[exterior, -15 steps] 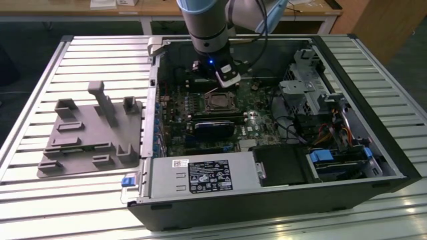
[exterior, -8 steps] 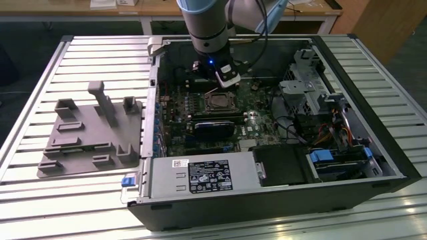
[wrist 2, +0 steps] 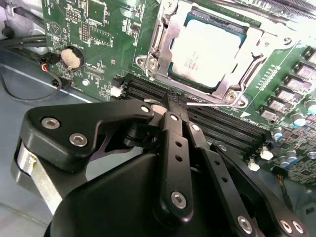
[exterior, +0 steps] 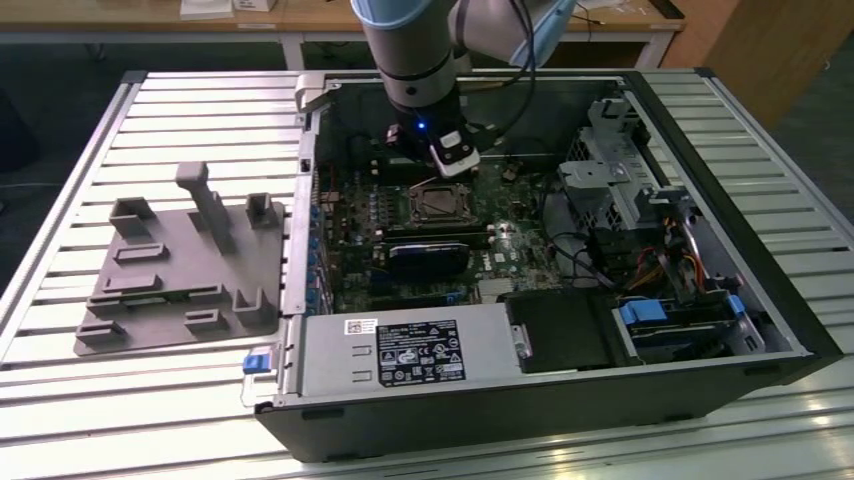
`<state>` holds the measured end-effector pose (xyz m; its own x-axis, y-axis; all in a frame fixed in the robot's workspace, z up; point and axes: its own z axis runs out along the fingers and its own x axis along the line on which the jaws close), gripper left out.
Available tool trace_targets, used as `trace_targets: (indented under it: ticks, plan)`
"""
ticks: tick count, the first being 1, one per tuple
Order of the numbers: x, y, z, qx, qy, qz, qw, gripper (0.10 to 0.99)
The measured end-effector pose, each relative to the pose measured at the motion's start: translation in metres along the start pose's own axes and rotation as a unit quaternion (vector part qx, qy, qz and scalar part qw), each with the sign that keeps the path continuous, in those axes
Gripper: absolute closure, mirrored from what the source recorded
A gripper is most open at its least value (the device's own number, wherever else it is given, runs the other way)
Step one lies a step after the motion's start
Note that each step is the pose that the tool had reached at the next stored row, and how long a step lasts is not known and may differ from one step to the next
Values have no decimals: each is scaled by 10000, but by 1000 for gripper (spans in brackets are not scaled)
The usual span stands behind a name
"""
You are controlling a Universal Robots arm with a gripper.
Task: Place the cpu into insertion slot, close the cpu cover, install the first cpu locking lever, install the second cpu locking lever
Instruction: 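Install the first cpu locking lever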
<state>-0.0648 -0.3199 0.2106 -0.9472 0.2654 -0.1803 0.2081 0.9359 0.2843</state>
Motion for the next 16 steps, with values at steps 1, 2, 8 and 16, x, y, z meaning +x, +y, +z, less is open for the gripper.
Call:
trace_targets:
  ticks: [1,2,8,16]
  plan:
    - [2,4,2,9,-8,20,10000,984]
    - [2,7,3,21,-17,45,10000,984]
    - [6,11,12,96,-97,282,9995,984]
    - [30,80,32,133,-129,368,9992,984]
